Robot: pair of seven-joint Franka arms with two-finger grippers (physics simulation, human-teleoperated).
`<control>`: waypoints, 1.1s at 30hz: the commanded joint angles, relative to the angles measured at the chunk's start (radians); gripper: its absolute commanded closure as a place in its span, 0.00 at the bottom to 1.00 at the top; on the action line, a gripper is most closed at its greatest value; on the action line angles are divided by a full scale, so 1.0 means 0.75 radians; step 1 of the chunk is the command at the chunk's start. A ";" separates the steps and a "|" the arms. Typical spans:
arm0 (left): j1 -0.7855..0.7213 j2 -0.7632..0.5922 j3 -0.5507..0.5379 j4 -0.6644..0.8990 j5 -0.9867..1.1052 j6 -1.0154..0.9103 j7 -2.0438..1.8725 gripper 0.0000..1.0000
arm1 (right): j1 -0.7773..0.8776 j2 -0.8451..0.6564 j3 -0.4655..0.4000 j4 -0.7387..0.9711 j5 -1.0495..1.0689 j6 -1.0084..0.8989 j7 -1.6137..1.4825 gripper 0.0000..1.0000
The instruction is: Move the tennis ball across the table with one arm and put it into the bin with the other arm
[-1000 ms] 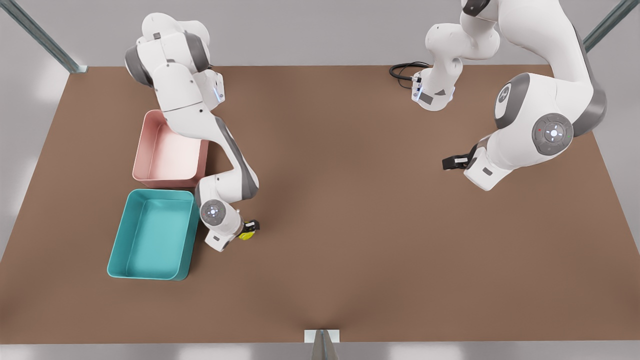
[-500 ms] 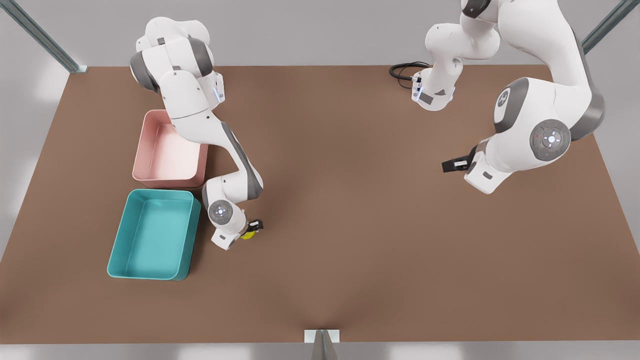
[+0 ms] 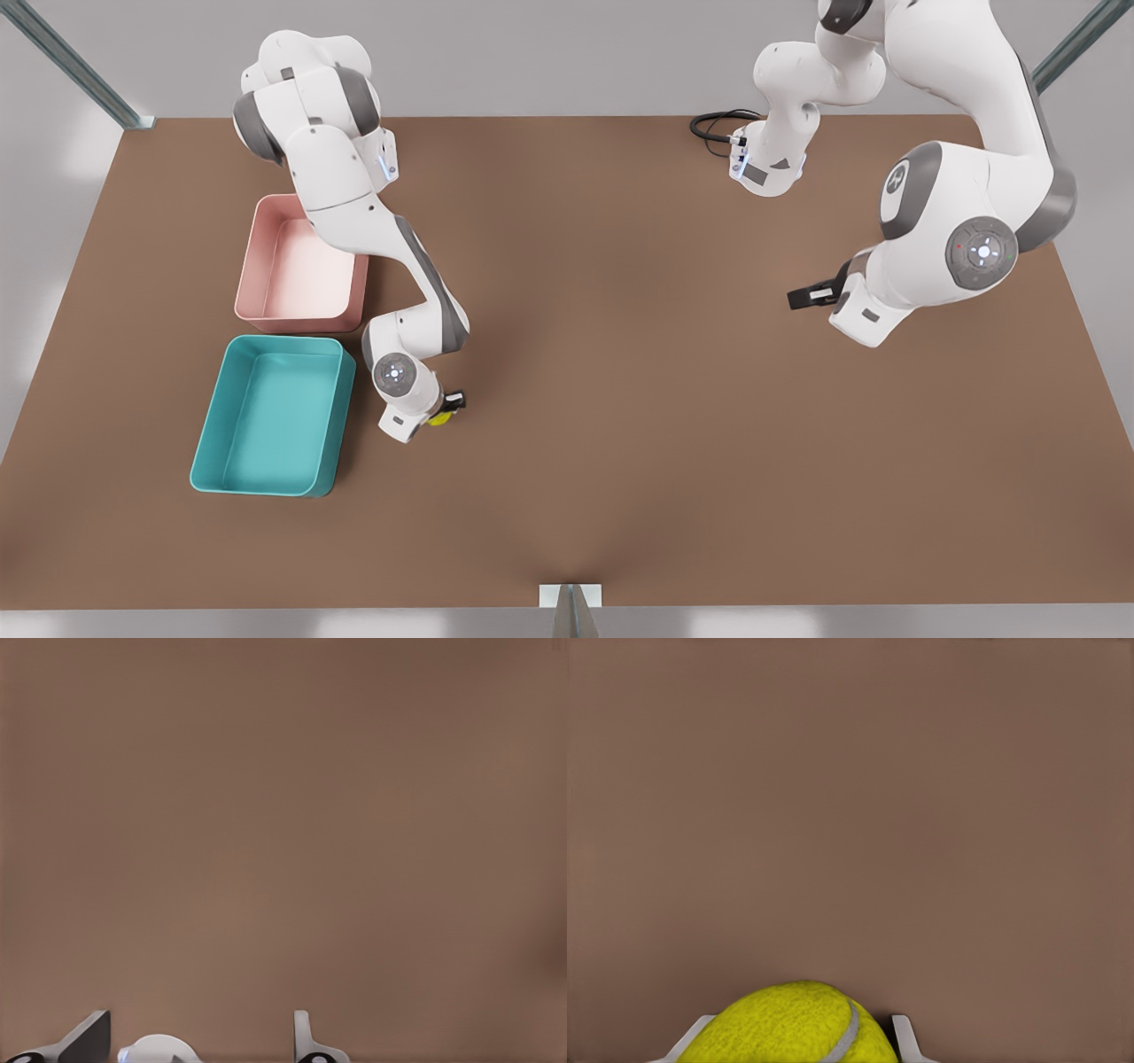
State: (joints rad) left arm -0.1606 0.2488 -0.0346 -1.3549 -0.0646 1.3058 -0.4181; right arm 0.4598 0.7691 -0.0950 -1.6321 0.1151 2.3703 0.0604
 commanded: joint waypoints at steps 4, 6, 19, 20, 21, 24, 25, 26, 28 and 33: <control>0.018 0.000 0.001 0.001 -0.002 0.001 0.022 0.00 | -0.014 -0.023 0.000 0.080 -0.006 -0.047 -0.115 0.26; 0.014 0.006 -0.001 -0.001 -0.004 -0.003 0.020 0.00 | -0.016 -0.044 -0.014 0.153 -0.029 -0.056 -0.360 0.26; 0.014 0.016 -0.003 -0.001 -0.004 -0.001 0.022 0.00 | -0.392 -0.115 -0.170 0.331 -0.172 -0.060 -1.469 0.26; 0.014 0.016 -0.003 -0.001 -0.004 -0.001 0.022 0.00 | -0.423 -0.083 -0.168 0.331 -0.158 -0.058 -1.465 0.25; 0.014 0.018 -0.003 -0.001 -0.004 -0.001 0.022 0.00 | -0.439 -0.064 -0.168 0.331 -0.156 -0.058 -1.463 0.19; 0.014 0.018 -0.003 -0.001 -0.004 -0.001 0.022 0.00 | -0.445 -0.032 -0.162 0.305 -0.100 -0.060 -1.463 0.00; 0.014 0.018 -0.003 -0.001 -0.004 -0.001 0.022 0.00 | -0.445 -0.032 -0.162 0.301 -0.092 -0.060 -1.463 0.00; 0.014 0.018 -0.003 -0.001 -0.004 -0.001 0.022 0.00 | -0.445 -0.034 -0.158 0.303 -0.074 -0.068 -1.459 0.00; 0.014 0.018 -0.003 -0.001 -0.004 0.001 0.022 0.00 | -0.425 -0.048 -0.154 0.366 0.037 -0.240 -1.426 0.00; 0.012 0.026 -0.003 -0.001 -0.002 -0.001 0.024 0.00 | -0.370 -0.109 -0.143 0.728 0.033 -1.149 -0.519 0.00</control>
State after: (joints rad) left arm -0.1517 0.2695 -0.0367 -1.3565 -0.0671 1.3067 -0.4049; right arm 0.1854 0.6945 -0.2078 -1.1152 0.1225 1.9449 -0.6396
